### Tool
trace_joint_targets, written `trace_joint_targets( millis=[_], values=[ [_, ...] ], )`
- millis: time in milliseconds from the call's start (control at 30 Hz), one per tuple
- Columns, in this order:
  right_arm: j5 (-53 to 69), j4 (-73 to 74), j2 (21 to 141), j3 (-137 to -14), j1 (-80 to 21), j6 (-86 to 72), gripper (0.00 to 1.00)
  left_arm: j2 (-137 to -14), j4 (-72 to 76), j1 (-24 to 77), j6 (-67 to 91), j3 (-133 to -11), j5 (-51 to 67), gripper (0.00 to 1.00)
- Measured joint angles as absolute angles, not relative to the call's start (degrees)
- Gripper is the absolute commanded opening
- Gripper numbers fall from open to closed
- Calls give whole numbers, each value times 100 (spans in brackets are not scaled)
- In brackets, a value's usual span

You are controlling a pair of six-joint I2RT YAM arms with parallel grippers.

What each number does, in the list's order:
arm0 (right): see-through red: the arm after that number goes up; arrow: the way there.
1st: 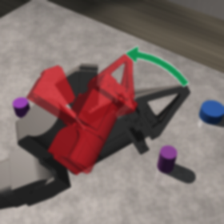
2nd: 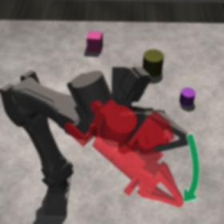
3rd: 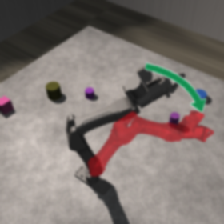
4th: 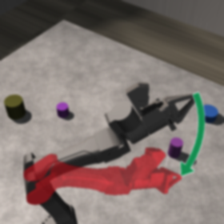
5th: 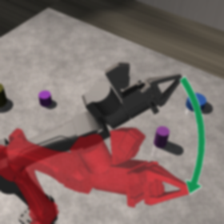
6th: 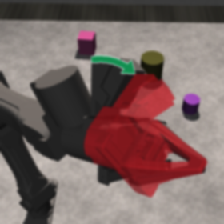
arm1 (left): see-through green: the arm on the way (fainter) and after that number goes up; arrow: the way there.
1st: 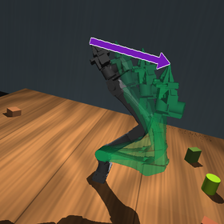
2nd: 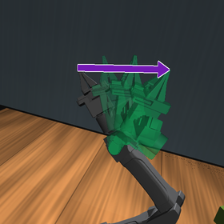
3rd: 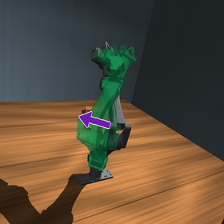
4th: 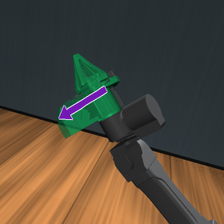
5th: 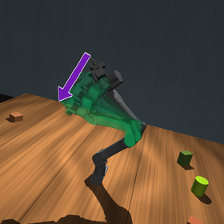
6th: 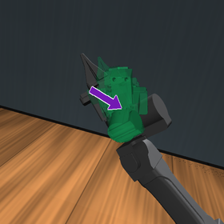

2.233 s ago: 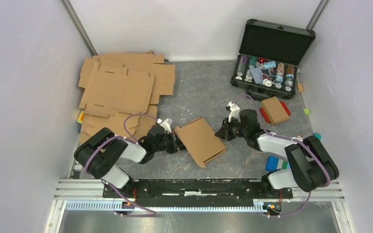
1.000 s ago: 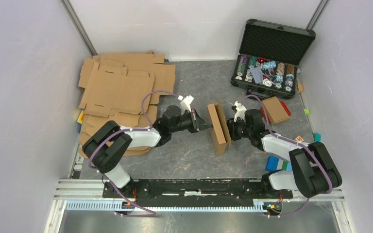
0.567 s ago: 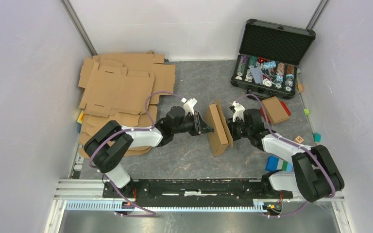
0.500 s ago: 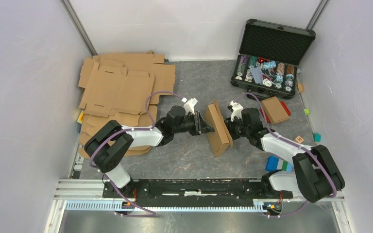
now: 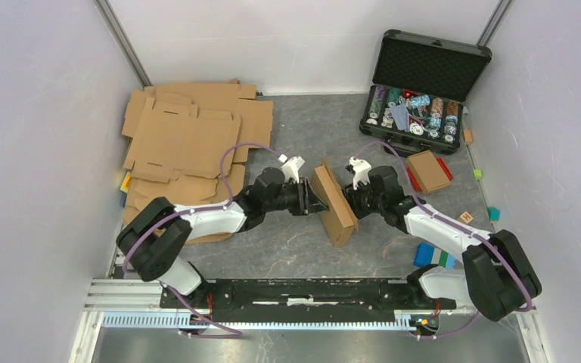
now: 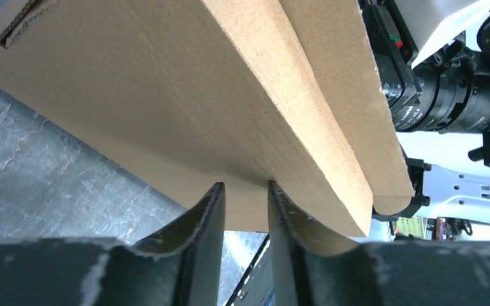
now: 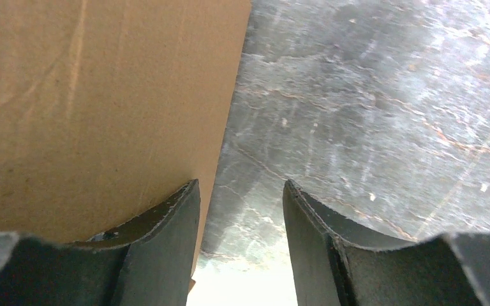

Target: Fold the paper box

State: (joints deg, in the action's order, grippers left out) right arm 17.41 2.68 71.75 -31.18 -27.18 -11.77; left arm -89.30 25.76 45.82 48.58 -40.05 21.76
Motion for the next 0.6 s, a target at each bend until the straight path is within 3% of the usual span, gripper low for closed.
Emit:
trace_joint_targets(
  millis=[267, 600],
  values=[
    [2287, 30, 7120, -2995, -2773, -1240, 59, -8407, 2757, 4613, 4860, -3476, 2132, 54],
    [2338, -38, 7120, -2899, -2803, -1208, 59, -8106, 2842, 4626, 4862, -3238, 2071, 50]
  ],
)
